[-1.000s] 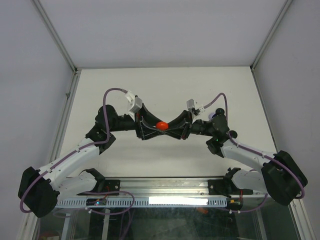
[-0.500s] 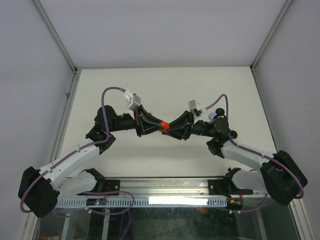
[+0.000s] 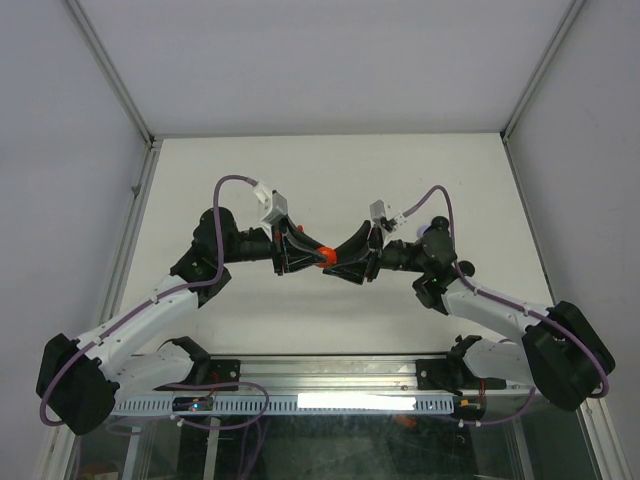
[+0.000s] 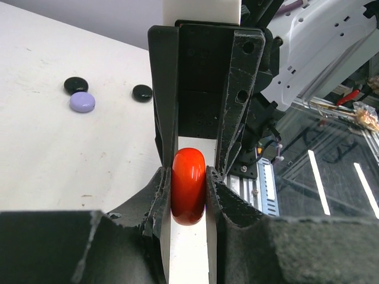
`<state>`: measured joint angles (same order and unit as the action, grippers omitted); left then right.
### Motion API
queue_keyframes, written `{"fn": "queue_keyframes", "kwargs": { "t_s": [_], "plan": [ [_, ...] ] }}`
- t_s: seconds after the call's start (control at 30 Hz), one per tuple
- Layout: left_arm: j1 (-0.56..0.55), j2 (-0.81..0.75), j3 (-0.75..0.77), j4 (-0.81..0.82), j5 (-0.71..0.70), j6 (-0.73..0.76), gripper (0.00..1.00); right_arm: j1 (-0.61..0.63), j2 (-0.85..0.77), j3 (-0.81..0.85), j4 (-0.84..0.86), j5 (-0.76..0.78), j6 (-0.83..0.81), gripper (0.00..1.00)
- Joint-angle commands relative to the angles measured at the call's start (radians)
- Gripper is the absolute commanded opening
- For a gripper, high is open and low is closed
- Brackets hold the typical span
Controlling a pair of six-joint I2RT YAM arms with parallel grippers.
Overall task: Insert the wireless bluetooth earbuds into the charging case
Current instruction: Open the charging case.
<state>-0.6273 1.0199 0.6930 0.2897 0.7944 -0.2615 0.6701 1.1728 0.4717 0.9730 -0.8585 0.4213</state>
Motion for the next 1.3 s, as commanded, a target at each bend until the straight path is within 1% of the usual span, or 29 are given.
{"fn": "queue_keyframes", "kwargs": {
  "t_s": [0.0, 0.13, 0.23, 0.27, 0.37, 0.4, 0.47, 0.5, 0.6, 0.9, 1.0, 1.27],
  "plan": [
    [0.005, 0.0, 0.057, -0.041, 0.005, 0.08, 0.0, 0.006, -0.025, 0.061, 0.005, -0.029, -0.013, 0.39],
    [0.004, 0.003, 0.059, -0.042, 0.009, 0.088, 0.0, 0.014, -0.014, 0.069, 0.005, -0.033, -0.01, 0.38],
    [0.004, 0.005, 0.063, -0.043, 0.016, 0.089, 0.0, 0.017, -0.001, 0.069, 0.015, -0.038, -0.007, 0.32],
    [0.003, 0.006, 0.063, -0.043, 0.019, 0.09, 0.0, 0.016, 0.001, 0.067, 0.024, -0.038, -0.004, 0.29],
    [0.004, 0.001, 0.061, -0.047, 0.006, 0.085, 0.01, 0.016, 0.007, 0.063, 0.041, -0.038, -0.006, 0.13],
    [0.003, -0.002, 0.061, -0.048, -0.004, 0.078, 0.04, 0.016, 0.007, 0.059, 0.039, -0.039, -0.015, 0.07],
    [0.003, -0.011, 0.061, -0.047, -0.023, 0.061, 0.14, 0.016, 0.004, 0.049, 0.041, -0.038, -0.037, 0.0],
    [0.003, -0.014, 0.063, -0.046, -0.033, 0.053, 0.19, 0.017, 0.002, 0.045, 0.041, -0.04, -0.046, 0.0],
    [0.003, -0.02, 0.063, -0.045, -0.061, 0.029, 0.27, 0.017, 0.0, 0.036, 0.045, -0.049, -0.067, 0.0],
    [0.009, -0.021, 0.061, -0.05, -0.118, -0.026, 0.45, 0.02, -0.002, 0.001, 0.12, -0.075, -0.065, 0.0],
    [0.017, -0.026, 0.062, -0.046, -0.12, -0.042, 0.48, 0.02, -0.008, -0.006, 0.123, -0.075, -0.07, 0.0],
    [0.05, -0.019, 0.063, -0.043, -0.117, -0.076, 0.49, 0.021, -0.022, -0.02, 0.139, -0.086, -0.076, 0.0]
  ]
}}
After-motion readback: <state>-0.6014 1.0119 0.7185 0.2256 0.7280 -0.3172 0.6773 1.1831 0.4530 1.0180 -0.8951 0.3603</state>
